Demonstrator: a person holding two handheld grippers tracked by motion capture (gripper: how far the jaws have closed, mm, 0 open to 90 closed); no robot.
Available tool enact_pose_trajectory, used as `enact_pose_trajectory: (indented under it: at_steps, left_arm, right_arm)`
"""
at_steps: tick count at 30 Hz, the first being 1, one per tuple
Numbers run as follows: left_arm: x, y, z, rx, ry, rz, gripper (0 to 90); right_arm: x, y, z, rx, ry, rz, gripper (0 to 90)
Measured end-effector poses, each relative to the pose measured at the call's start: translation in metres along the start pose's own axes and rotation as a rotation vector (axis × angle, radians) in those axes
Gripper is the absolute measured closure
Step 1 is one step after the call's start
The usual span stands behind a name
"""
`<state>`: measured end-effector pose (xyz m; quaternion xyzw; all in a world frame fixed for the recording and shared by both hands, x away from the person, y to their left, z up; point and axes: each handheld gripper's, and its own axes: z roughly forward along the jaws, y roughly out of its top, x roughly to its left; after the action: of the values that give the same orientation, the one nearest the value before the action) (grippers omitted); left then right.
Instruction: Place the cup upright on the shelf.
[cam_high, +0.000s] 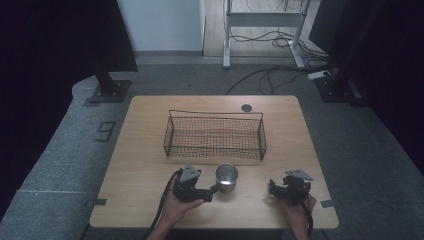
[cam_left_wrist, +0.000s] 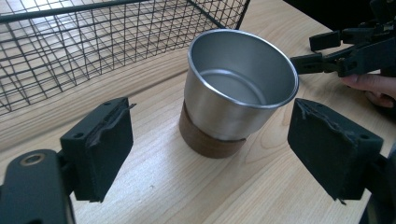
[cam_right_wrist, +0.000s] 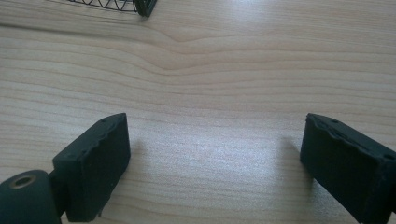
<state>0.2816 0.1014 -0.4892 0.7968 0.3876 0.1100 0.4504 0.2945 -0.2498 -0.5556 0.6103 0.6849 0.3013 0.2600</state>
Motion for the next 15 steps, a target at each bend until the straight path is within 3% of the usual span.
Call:
enact_pose_trajectory:
  at_steps: [15]
  left_arm:
    - [-0.008, 0.005, 0.018, 0.056, -0.032, 0.030, 6.2]
  right_arm:
    - [0.000, 0.000, 0.000, -0.001, 0.001, -0.003, 8.9]
